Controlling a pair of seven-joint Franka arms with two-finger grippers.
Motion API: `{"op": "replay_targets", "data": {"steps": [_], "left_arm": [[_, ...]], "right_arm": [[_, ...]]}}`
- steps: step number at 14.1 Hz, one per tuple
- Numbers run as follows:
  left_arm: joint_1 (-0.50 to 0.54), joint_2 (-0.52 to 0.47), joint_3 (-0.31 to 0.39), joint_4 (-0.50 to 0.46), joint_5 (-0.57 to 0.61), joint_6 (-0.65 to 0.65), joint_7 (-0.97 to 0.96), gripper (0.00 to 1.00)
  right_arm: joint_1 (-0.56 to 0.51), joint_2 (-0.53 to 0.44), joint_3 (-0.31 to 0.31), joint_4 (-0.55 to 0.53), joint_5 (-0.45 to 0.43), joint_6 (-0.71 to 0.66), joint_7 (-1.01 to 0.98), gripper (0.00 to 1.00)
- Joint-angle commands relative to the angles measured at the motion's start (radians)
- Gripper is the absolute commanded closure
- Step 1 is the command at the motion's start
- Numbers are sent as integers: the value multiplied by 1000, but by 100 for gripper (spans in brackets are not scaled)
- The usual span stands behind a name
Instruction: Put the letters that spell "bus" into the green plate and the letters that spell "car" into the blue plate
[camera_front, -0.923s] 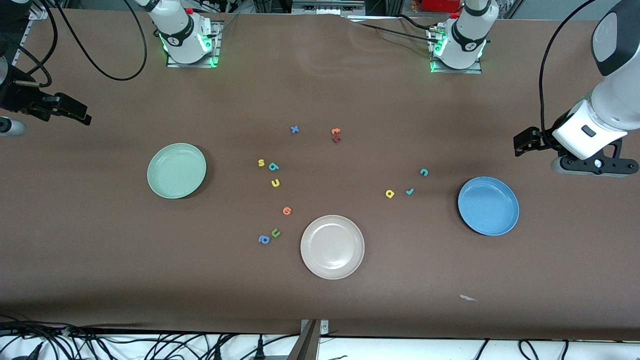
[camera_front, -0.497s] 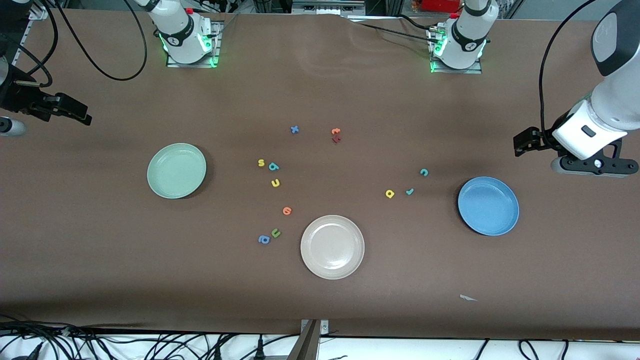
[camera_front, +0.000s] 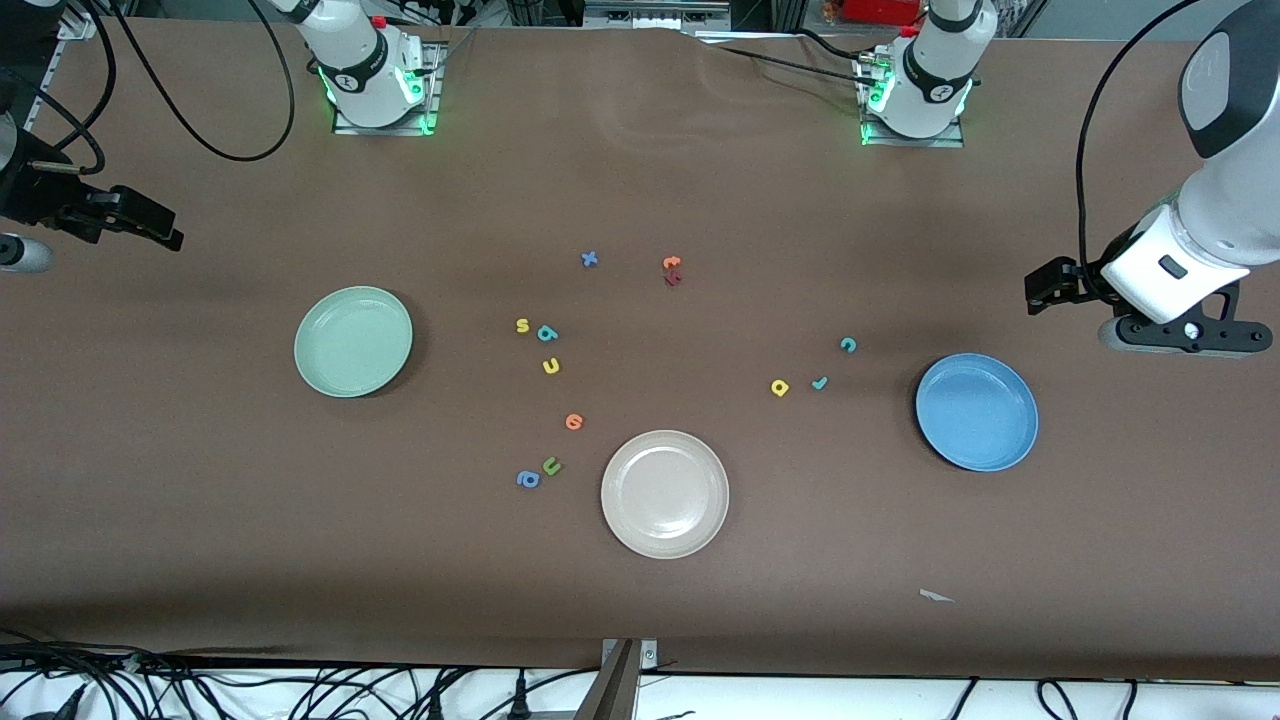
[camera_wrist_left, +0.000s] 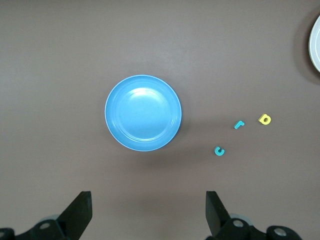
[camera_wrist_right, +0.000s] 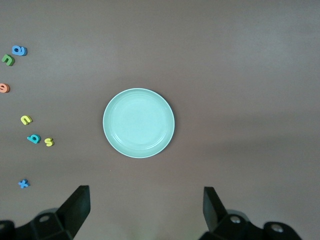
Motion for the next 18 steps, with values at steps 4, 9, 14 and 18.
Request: {"op": "replay_targets", "data": {"steps": [4,9,14,18], "left_arm": [[-1,5,-4,0,18,9,7,0],[-1,5,-4,0,20,9,7,0],[-1,5,-4,1,20,9,7,0],[2,2,-3,4,18,7,9,0]], "right_arm": [[2,6,2,26,-2,-4,-17,0],[9,8,2,26,-4,-2,-17,0],[12,8,2,28,-5,-1,-16,0],[11,12,0,28,-8,12,-16,0]]}}
